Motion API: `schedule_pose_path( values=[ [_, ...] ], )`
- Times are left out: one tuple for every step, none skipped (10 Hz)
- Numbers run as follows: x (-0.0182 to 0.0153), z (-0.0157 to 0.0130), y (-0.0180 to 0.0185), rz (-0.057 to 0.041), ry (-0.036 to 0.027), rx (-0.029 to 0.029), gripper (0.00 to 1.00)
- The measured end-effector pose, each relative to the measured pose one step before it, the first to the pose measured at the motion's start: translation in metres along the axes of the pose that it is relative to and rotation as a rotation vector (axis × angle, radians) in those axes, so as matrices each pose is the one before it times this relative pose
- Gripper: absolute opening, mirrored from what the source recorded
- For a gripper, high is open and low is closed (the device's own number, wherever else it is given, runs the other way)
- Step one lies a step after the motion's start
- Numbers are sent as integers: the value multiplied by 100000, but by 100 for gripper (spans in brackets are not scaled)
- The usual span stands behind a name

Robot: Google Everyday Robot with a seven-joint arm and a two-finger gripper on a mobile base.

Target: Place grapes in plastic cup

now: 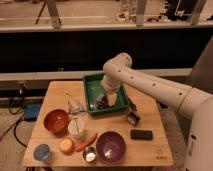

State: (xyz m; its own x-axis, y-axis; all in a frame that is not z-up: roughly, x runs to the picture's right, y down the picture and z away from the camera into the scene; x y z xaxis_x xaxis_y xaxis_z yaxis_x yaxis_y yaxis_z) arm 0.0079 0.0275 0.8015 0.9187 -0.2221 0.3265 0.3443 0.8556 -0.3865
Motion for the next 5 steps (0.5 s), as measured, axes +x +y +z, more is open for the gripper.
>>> schedule_pose_path(
  values=[
    [-723,87,-931,-6331,24,-116,80],
    [-590,211,-842,-6892,611,-347,80],
    [-99,222,-639,-9110,963,-430,80],
    [317,378,-431,-9989,719,-279,80],
    [527,529,-257,-7912,961,-150,80]
  ],
)
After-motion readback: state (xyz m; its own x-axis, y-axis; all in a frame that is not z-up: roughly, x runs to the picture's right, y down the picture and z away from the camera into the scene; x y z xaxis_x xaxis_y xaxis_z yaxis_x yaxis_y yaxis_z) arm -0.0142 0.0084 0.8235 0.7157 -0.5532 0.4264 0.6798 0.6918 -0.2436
